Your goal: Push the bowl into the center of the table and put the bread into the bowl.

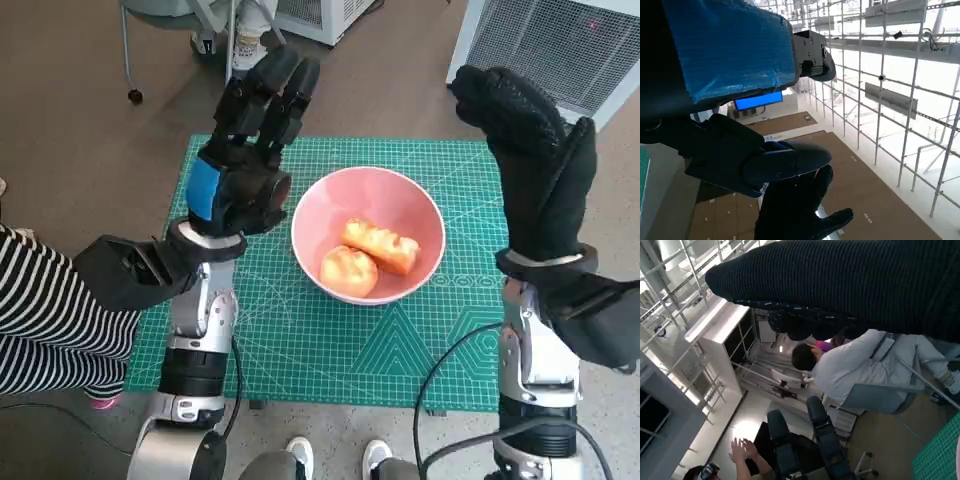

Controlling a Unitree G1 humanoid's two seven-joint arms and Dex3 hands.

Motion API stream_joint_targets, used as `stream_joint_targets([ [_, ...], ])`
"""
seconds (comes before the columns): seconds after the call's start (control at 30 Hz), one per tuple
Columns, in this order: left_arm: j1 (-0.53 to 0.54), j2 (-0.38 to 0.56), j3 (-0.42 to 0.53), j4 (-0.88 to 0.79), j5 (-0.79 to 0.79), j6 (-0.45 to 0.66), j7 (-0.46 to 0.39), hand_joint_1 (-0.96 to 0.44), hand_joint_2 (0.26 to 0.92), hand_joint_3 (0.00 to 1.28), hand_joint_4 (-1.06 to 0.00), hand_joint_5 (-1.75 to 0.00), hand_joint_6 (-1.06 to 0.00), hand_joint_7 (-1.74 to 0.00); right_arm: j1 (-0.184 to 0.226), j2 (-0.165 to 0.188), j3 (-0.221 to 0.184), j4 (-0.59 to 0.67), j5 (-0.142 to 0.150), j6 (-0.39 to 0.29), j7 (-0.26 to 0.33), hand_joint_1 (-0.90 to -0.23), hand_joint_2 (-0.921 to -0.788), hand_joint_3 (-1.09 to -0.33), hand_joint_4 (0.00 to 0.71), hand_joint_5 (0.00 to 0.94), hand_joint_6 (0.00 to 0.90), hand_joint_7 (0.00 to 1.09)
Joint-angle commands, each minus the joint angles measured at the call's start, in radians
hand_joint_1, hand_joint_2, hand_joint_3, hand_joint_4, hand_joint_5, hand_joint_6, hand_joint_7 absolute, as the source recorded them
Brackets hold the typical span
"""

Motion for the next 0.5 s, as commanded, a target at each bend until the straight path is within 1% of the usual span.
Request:
stream_joint_targets([
  [0.03,0.009,0.003,0.003,0.001,0.001,0.000,0.004,-0.71,0.921,0.50,-0.09,-0.08,0.00,-0.51,0.024,-0.001,0.003,-0.001,0.004,0.018,0.006,-0.726,-0.921,-0.722,0.196,0.006,0.138,0.38],
  [0.3,0.018,0.004,0.001,-0.008,0.007,0.000,0.012,-0.71,0.921,0.51,-0.09,-0.08,0.00,-0.51,0.026,0.001,0.006,0.000,0.002,0.015,0.007,-0.730,-0.921,-0.721,0.195,0.005,0.137,0.37],
  [0.5,0.022,0.008,-0.005,-0.013,0.022,-0.002,0.022,-0.71,0.921,0.51,-0.09,-0.07,0.00,-0.50,0.029,0.000,0.004,0.005,0.006,0.012,0.010,-0.732,-0.921,-0.721,0.195,0.004,0.138,0.37],
])
